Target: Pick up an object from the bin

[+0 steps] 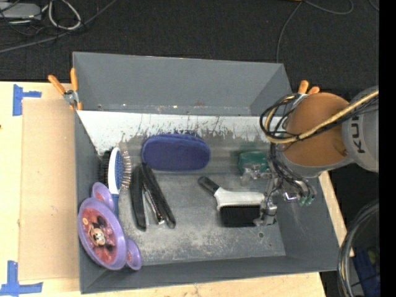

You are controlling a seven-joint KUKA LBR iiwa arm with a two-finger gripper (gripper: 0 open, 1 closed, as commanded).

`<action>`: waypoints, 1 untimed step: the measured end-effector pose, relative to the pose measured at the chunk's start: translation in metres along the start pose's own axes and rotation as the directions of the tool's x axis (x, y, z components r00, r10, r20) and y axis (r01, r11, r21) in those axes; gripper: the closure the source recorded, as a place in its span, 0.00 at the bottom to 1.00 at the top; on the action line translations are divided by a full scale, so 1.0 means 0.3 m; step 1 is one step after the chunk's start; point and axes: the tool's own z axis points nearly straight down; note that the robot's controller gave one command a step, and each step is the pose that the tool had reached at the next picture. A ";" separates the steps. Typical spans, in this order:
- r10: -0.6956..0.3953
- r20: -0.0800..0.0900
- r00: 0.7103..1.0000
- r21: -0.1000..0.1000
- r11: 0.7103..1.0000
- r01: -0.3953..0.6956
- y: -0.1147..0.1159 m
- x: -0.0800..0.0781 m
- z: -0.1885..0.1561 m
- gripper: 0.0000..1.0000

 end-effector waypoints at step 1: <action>0.151 -0.009 0.988 0.000 0.988 -0.151 -0.022 0.002 0.034 0.00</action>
Offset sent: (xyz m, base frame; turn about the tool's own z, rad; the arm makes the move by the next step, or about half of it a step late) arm -0.0105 -0.0015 -0.0495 0.1477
